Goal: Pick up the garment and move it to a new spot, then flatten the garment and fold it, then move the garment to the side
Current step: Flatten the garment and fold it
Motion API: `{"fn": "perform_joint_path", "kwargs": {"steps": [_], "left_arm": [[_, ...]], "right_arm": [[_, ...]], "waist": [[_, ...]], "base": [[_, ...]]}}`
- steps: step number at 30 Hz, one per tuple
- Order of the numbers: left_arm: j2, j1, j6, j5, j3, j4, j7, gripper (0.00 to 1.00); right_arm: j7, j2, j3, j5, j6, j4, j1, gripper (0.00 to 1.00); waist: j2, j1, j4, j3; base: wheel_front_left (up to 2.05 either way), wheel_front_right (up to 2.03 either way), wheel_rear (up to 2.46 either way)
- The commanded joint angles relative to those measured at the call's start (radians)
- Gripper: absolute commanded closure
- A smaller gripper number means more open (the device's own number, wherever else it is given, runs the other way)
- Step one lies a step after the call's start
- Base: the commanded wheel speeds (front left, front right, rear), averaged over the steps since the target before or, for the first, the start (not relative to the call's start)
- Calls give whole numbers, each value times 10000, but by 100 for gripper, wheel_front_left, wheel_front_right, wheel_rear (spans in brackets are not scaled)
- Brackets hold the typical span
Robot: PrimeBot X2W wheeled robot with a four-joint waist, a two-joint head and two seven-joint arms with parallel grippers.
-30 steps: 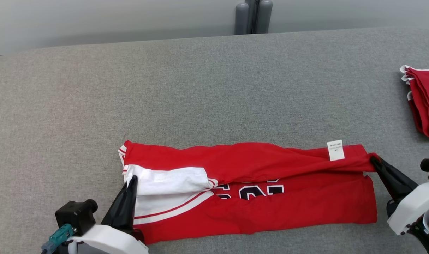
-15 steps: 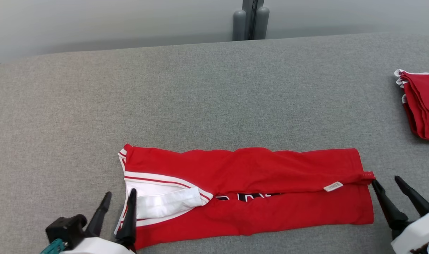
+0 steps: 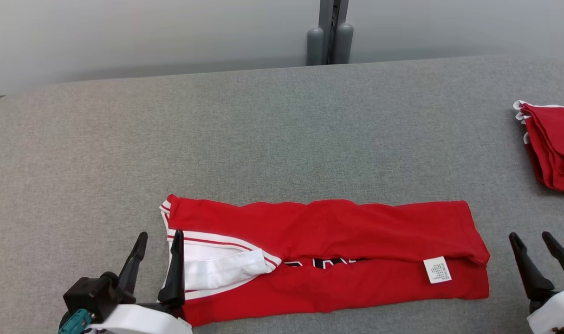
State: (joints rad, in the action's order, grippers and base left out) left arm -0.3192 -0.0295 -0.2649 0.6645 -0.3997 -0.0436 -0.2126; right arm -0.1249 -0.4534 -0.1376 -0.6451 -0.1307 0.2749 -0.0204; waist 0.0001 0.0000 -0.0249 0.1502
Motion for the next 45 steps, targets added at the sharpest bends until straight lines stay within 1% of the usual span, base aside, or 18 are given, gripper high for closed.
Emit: {"fn": "perform_joint_path", "kwargs": {"steps": [1, 4, 6, 10, 20, 31, 32, 33, 34, 35, 38, 39, 41, 45], "left_arm": [[33, 191, -31, -105, -11, 91, -74, 0], [203, 366, -52, -222, -120, 258, -153, 0], [373, 521, 17, -273, -209, 432, -206, 0], [481, 665, 69, -348, -248, 622, -276, 0], [595, 783, 150, -389, -169, 839, -395, 0], [628, 825, 209, -437, -115, 912, -452, 0], [623, 834, 215, -446, -112, 909, -457, 0], [617, 844, 219, -450, -110, 904, -461, 0], [617, 844, 219, -450, -110, 904, -461, 0], [608, 852, 219, -464, -106, 901, -462, 0], [591, 854, 239, -485, -117, 910, -454, 0], [588, 858, 232, -484, -121, 917, -457, 0], [587, 856, 238, -488, -137, 934, -463, 0], [546, 810, 235, -525, -131, 981, -474, 0]], "right_arm": [[140, 114, 104, 122, -4, -56, -9, 0], [483, 425, 228, 311, -4, -18, -202, 0], [777, 715, 202, 451, -4, 159, -414, 0], [994, 910, 110, 417, -4, 590, -742, 0], [1452, 1074, -262, 340, -4, 2208, -1119, 0], [1809, 1213, -986, 150, -4, 2878, -1281, 0], [1828, 1238, -1034, 133, -4, 2936, -1322, 2], [1831, 1259, -1094, 123, -6, 3002, -1369, 23], [1831, 1259, -1094, 123, -6, 3002, -1369, 23], [1847, 1273, -1148, 111, -6, 3075, -1411, 53], [1853, 1305, -1256, 44, -6, 3233, -1522, 74], [1856, 1300, -1272, 2, -4, 3276, -1560, 85], [1834, 1290, -1276, -113, -4, 3330, -1667, 100], [1738, 1174, -1239, -366, -4, 3339, -1838, 100]], "waist": [[-1, 0, 50, -63], [-1, 0, 168, -170], [-1, 0, 336, -259], [-1, 0, 557, -315], [-1, 0, 873, -297], [-1, 0, 848, -257], [-1, 0, 857, -257], [-1, 0, 871, -257], [-1, 0, 871, -257], [-1, 0, 888, -260], [-1, 0, 943, -274], [-1, 0, 958, -280], [-1, 0, 978, -302], [-1, 0, 935, -372]], "base": [[0, 0, 0], [0, 0, 0], [0, 0, 0], [0, 0, 0], [0, 0, 0], [0, 0, 0], [0, 0, 0], [0, 0, 0], [0, 0, 0], [0, 0, 0], [0, 0, 0], [0, 0, 0], [0, 0, 0], [0, 0, 0]]}}
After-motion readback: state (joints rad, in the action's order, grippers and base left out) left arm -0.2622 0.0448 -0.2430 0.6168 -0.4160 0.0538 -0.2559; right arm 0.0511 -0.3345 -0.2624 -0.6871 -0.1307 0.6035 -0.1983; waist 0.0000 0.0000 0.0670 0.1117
